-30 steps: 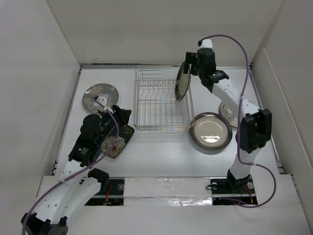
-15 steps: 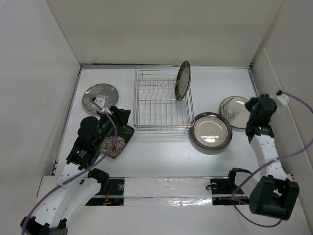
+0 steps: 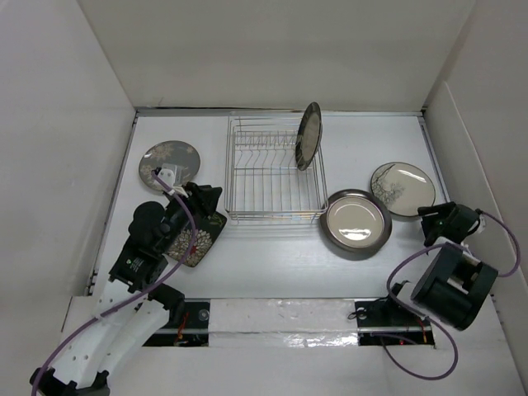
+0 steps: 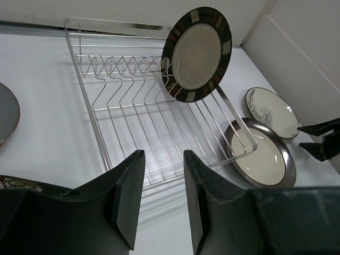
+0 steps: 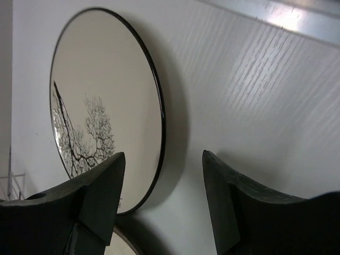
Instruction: Load the plates into the dish rack
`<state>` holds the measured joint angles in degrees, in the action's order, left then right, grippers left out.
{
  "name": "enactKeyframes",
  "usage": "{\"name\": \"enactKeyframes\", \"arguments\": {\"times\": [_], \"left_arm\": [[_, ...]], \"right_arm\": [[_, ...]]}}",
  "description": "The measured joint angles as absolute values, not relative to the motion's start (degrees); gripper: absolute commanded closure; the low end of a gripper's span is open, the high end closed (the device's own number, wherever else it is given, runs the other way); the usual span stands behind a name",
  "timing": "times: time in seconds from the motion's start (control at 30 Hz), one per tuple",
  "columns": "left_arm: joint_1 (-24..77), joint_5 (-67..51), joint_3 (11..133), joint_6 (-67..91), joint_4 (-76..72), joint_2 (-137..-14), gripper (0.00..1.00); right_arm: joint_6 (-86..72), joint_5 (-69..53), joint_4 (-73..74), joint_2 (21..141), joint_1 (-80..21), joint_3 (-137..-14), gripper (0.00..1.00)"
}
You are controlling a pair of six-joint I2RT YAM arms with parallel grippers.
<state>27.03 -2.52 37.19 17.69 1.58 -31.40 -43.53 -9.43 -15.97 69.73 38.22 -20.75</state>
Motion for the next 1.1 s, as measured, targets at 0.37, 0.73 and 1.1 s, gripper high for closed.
{"name": "enactKeyframes", "arguments": {"times": [0.37, 0.73, 1.1], "left_arm": [[27.05, -1.23, 37.19, 17.72, 1.61, -31.0, 0.68], [27.05, -0.97, 37.19, 17.67, 1.63, -31.33, 0.69], [27.05, -0.97, 37.19, 17.63, 1.61, -32.05, 0.7]], "right_arm": [[-53.84, -19.64, -34.57, 88.09, 36.64, -21.74, 0.61], [-60.73, -16.71, -38.22, 92.07, 33.15, -23.86, 1.0], [-59.35, -6.98, -33.63, 80.64, 27.66, -23.49, 1.0]]}}
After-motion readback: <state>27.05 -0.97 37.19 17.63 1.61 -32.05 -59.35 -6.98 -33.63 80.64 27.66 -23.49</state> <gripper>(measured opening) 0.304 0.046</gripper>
